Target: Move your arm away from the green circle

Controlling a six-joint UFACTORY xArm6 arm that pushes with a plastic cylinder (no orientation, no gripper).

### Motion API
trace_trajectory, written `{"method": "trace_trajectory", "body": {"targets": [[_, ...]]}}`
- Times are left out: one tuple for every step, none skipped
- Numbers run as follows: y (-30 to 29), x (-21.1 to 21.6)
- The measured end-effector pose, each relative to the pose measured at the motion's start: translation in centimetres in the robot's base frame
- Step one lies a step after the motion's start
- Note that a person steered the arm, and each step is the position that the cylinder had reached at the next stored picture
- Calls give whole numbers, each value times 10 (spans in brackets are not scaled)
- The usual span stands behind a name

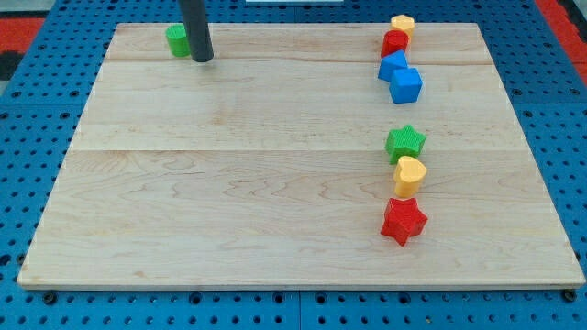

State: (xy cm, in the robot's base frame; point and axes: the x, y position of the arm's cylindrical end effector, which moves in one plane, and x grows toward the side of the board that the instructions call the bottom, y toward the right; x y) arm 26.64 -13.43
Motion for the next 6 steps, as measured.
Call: {"method": "trace_trajectory", "body": {"targets": [[46, 7], [103, 4], [114, 4], [180, 7], [201, -10], [216, -4]]}}
